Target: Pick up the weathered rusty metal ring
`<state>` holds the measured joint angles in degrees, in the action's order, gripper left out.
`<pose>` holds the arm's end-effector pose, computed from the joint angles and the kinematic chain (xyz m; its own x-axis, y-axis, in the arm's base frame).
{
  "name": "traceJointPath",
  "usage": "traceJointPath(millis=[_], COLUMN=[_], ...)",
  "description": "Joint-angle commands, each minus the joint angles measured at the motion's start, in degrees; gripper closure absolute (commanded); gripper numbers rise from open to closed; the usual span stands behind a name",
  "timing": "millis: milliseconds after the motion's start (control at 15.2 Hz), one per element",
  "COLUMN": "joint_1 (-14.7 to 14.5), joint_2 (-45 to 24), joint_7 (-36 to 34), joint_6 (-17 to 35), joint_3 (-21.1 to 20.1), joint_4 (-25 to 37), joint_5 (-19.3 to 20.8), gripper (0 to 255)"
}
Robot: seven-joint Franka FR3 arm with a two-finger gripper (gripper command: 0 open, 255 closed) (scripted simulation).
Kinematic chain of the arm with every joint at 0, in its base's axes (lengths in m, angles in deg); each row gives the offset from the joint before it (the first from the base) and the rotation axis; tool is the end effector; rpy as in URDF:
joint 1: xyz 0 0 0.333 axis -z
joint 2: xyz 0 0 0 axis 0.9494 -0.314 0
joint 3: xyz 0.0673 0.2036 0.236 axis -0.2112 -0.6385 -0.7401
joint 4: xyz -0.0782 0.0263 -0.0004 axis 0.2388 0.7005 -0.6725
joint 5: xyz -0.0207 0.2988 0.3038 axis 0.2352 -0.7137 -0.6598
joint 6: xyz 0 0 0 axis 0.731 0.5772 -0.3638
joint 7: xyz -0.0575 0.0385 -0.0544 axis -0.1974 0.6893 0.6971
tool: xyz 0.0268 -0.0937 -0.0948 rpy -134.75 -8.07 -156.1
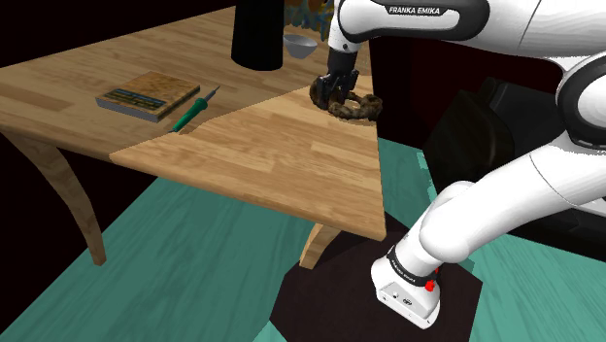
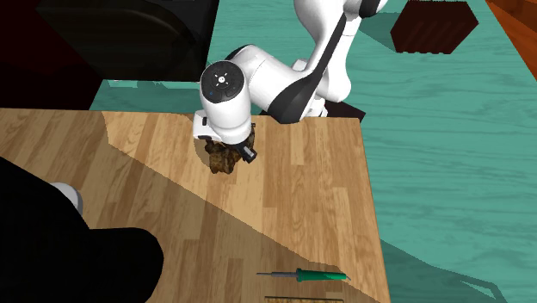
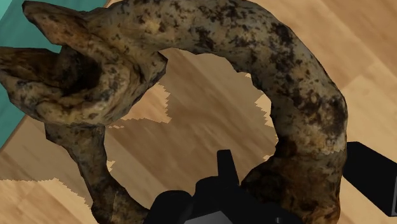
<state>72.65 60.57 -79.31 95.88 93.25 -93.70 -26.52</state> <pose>0.4835 -0.0578 0.5160 0.9794 -0.1997 -0.0316 -0.1944 -0.9732 0.1229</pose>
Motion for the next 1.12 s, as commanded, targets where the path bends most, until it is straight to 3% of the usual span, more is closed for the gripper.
traceJointPath(millis=[0, 1056], joint_1=[0.0, -0.1], joint_2=[0.0, -1.2], joint_7=[0.0, 1.2], joint_6=[0.0, -10.8], joint_3=[0.0, -0.3], joint_4=[-0.1, 11.9], joint_5=[0.0, -0.3], gripper=[255, 255])
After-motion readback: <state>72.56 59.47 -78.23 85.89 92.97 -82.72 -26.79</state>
